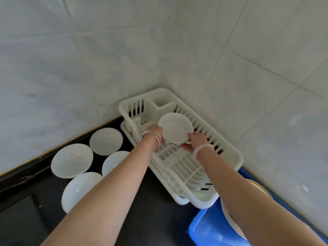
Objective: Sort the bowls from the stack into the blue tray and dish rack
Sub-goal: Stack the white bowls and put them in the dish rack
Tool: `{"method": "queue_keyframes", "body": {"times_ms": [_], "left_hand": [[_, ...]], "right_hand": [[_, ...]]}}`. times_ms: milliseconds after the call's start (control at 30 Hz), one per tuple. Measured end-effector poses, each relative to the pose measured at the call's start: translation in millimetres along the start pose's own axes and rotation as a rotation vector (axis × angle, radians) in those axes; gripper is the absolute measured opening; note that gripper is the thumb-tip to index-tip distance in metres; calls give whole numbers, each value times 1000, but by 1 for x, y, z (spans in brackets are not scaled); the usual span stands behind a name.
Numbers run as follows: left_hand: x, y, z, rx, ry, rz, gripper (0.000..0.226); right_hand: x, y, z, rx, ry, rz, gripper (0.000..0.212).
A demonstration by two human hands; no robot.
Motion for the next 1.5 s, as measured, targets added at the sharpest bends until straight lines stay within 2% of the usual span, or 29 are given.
{"method": "queue_keyframes", "body": {"times_ms": [200, 300, 500, 867, 1000, 1100, 1233, 1400, 1500], "left_hand": [[-2, -41, 27, -62, -54, -33, 42], [-4, -57, 28, -22, -127, -30, 43], [1, -66, 30, 6, -84, -31, 39], [-4, -57, 17, 114, -353, 21, 38], [-10, -37, 3, 195, -448, 32, 33], [-13, -14, -8, 240, -463, 50, 41], [-36, 37, -20, 382, -539, 17, 39], [-87, 112, 12, 370, -579, -125, 38], [-126, 149, 40, 330, -645, -242, 40]], "right_hand": [[10, -38, -3, 37, -13, -11, 36], [18, -49, -2, 21, -61, 18, 36], [21, -63, 2, -14, -102, 4, 33], [22, -49, 5, -153, 102, -6, 48], [15, -24, 10, -254, 192, -52, 51], [16, 6, 10, -335, 347, -76, 49], [27, 63, 8, -516, 434, -68, 41], [66, 126, -41, -671, 550, 65, 36], [88, 131, -87, -614, 662, 117, 36]]}}
Point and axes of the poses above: each hand's wrist, its own y-axis away from the middle knuckle, its own x-axis out of the palm, z = x × y, the point moved 8 cm from there along -y, towards the middle knuckle, and after that the axes turned 13 degrees about x, right-handed, at the moved point
